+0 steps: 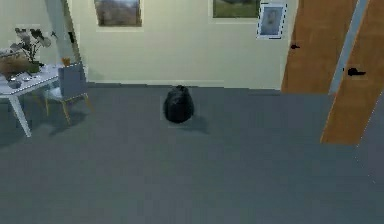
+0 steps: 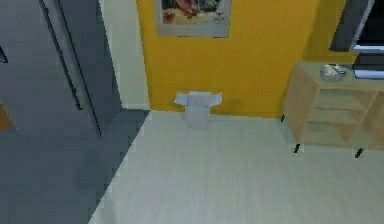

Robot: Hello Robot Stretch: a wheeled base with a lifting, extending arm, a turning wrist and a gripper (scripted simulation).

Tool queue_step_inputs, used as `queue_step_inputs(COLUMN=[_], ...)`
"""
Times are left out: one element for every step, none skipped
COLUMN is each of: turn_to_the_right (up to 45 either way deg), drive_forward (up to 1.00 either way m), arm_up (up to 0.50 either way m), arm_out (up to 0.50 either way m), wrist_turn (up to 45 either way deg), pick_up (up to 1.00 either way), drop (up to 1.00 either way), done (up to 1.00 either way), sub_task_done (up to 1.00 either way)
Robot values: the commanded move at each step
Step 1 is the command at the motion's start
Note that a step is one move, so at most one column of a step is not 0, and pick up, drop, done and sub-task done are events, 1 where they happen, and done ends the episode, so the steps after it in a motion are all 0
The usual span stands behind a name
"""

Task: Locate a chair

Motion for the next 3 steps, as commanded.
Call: queue_step_inputs(turn_to_the_right=[-24.0, 0.0, 0.0], drive_forward=[0.0, 1.0, 1.0], arm_up=[0.0, 0.0, 0.0], arm_out=[0.0, 0.0, 0.0], wrist_turn=[0.0, 0.0, 0.0], pick_up=[0.0, 0.0, 0.0], drop=[0.0, 0.0, 0.0], done=[0.0, 0.0, 0.0], sub_task_done=[0.0, 0.0, 0.0])
